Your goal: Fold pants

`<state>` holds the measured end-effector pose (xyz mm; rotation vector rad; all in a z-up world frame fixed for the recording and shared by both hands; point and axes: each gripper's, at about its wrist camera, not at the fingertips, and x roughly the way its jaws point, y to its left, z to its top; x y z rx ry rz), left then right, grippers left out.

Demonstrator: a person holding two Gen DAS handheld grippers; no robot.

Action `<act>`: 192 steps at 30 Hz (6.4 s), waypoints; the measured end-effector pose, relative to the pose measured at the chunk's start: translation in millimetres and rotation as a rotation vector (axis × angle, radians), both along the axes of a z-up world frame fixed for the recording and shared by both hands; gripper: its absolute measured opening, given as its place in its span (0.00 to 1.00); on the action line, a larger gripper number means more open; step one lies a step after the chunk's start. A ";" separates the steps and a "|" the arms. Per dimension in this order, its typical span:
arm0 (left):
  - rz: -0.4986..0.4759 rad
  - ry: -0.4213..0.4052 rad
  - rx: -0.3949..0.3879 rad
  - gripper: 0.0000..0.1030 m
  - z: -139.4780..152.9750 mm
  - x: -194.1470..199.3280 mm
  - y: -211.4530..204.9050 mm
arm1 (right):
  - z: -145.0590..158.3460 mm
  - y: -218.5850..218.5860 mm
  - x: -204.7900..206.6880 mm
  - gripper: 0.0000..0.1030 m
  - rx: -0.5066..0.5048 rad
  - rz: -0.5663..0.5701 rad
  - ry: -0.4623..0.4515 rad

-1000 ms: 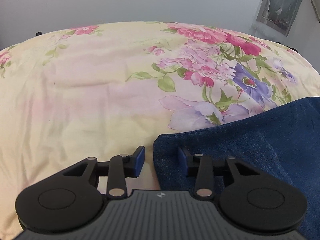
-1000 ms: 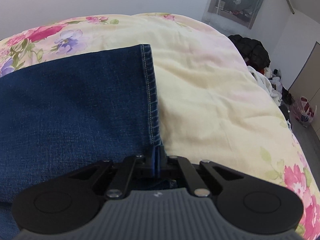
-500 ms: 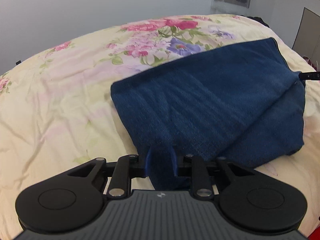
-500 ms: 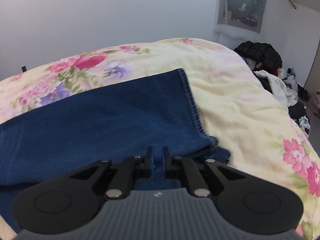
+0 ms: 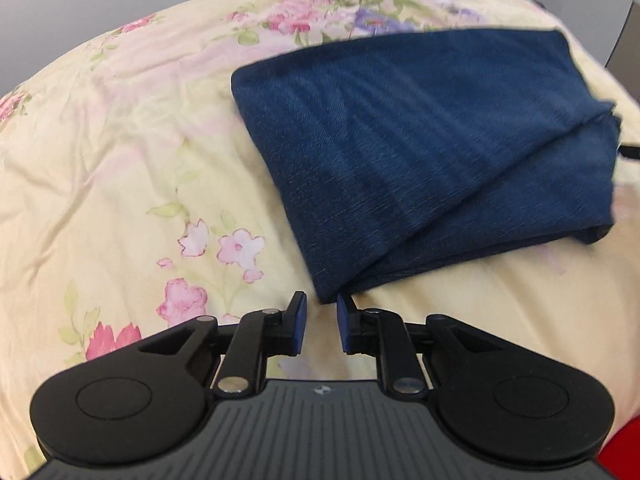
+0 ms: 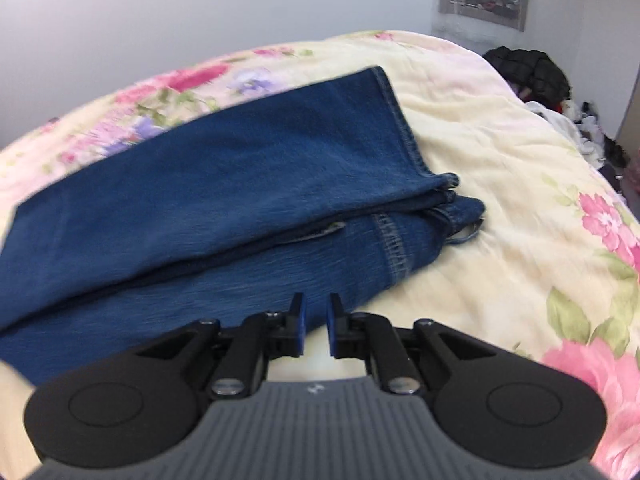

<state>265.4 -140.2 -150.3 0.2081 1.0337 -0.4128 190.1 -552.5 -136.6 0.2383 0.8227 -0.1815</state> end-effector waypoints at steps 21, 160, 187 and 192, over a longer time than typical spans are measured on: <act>-0.115 -0.066 -0.185 0.21 45.6 -38.7 -57.9 | -31.7 96.9 -42.9 0.25 0.182 0.098 -0.021; 0.210 -0.033 -0.426 0.27 52.6 -3.4 126.0 | 12.7 318.5 70.0 0.40 -0.164 0.611 0.017; 0.178 0.067 -0.690 0.50 10.4 145.9 15.1 | 25.4 123.8 111.4 0.37 -0.075 0.240 -0.008; 0.198 0.090 -0.741 0.30 0.7 154.0 8.8 | 13.6 110.5 109.9 0.37 -0.025 0.219 -0.029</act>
